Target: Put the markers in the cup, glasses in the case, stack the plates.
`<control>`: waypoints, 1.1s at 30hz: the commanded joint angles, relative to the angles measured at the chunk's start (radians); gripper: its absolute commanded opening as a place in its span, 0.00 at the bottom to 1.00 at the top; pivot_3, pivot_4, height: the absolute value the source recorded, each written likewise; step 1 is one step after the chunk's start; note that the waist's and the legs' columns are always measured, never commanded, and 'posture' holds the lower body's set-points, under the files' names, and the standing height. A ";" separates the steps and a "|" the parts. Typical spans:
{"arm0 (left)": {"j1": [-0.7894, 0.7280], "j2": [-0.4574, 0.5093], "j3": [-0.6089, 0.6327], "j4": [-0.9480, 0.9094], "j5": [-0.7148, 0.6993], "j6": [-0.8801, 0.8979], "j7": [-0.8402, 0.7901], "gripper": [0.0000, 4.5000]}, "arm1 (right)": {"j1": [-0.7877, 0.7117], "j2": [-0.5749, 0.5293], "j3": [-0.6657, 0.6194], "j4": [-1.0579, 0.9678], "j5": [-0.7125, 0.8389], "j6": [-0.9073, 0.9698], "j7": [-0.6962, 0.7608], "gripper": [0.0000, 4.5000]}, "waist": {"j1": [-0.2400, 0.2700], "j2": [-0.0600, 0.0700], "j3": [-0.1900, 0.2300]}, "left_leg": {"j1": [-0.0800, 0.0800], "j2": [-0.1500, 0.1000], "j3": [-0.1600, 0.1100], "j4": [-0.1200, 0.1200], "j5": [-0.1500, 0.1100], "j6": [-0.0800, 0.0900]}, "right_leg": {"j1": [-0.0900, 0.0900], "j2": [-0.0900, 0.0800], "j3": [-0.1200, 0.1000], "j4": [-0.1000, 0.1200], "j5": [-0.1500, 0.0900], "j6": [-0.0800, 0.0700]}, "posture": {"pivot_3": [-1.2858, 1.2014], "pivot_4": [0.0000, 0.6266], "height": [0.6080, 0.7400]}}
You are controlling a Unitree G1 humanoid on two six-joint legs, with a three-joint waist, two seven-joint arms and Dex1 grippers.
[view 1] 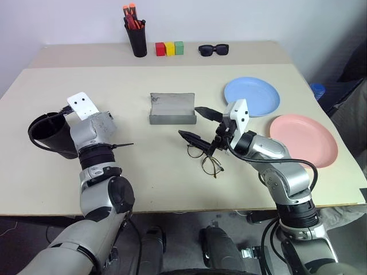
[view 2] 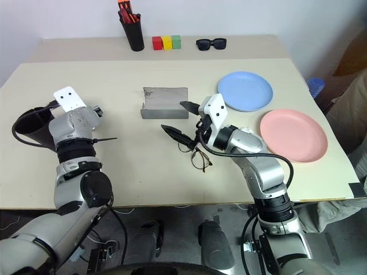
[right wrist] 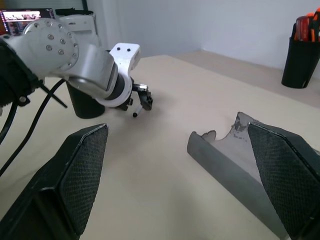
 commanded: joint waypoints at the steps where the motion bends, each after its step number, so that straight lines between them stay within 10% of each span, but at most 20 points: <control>1: -0.014 0.019 -0.009 0.017 -0.021 -0.008 0.006 0.60 | -0.001 0.002 -0.006 -0.036 0.005 -0.014 -0.002 1.00 | -0.001 0.000 0.000 | 0.000 0.000 0.000 0.000 0.000 0.000 | 0.000 0.000 0.000 0.000 0.000 0.000 | 0.52 0.24 1.00; 6: -0.006 0.019 -0.020 0.013 -0.023 0.005 0.025 0.02 | 0.002 -0.002 -0.004 -0.037 0.003 -0.014 0.000 1.00 | -0.001 0.000 0.000 | 0.000 0.000 0.000 0.000 0.000 0.000 | 0.000 0.000 0.000 0.000 0.000 0.000 | 0.52 0.24 1.00; 17: 0.120 -0.002 -0.312 -0.259 0.029 -0.160 -0.178 0.01 | -0.004 -0.007 -0.003 -0.026 -0.009 -0.013 0.000 1.00 | 0.004 0.000 0.000 | 0.000 0.000 0.000 0.000 0.000 0.000 | 0.000 0.000 0.000 0.000 0.000 0.000 | 0.52 0.24 1.00; 33: 0.153 -0.008 -0.278 -0.271 0.018 -0.121 -0.137 0.01 | 0.000 -0.006 -0.002 -0.027 -0.014 -0.012 0.005 1.00 | 0.000 0.000 0.000 | 0.000 0.000 0.000 0.000 0.000 0.000 | 0.000 0.000 0.000 0.000 0.000 0.000 | 0.52 0.24 1.00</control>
